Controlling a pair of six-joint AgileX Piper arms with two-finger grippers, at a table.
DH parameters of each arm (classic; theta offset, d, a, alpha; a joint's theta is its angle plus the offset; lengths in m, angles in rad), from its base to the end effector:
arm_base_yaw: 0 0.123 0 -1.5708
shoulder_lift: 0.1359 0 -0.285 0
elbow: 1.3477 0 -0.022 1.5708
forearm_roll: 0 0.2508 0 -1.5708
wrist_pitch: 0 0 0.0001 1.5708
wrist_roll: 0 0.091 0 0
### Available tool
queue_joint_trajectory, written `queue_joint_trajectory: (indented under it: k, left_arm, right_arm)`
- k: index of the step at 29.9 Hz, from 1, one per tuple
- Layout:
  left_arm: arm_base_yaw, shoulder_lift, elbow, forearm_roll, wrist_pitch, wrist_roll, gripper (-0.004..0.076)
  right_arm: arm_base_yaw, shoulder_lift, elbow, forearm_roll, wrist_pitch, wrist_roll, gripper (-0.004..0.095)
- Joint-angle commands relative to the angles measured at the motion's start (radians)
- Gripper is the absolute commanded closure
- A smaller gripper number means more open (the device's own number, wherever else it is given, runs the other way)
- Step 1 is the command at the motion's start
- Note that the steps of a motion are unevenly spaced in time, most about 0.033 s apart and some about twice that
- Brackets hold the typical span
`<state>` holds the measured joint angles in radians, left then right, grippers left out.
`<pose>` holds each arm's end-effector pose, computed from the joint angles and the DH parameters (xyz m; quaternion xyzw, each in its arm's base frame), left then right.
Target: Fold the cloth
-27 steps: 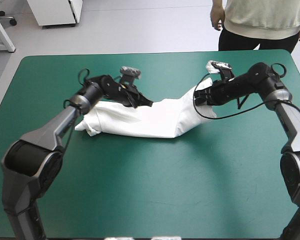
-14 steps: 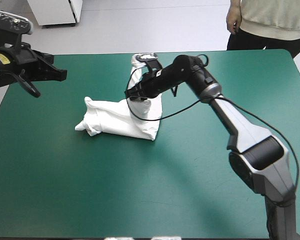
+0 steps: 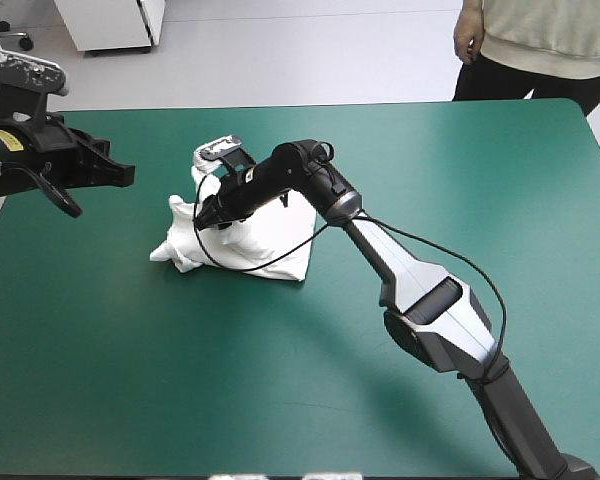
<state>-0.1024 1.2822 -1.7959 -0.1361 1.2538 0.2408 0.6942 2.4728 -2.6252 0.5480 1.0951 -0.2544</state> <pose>0.2205 -0.0345 0.5099 0.1622 0.8797 -0.0366 0.4456 0.3886 0.3783 0.2914 -0.3835 0.8168 0.3357 0.2703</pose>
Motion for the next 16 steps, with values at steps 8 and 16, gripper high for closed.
queue_joint_trajectory:
  k: [8, 16]
  left_arm:
    - [0.0, -0.018, 0.022, -0.006, -0.105, -0.012, 0.0733]
    - [0.0, -0.02, 0.022, 0.02, -0.107, -0.012, 0.0733]
  right_arm:
    - [-0.007, -0.077, -0.071, 0.141, 0.061, -0.093, 0.0366]
    - [-0.057, -0.145, -0.124, -0.002, 0.156, 0.098, 0.0437]
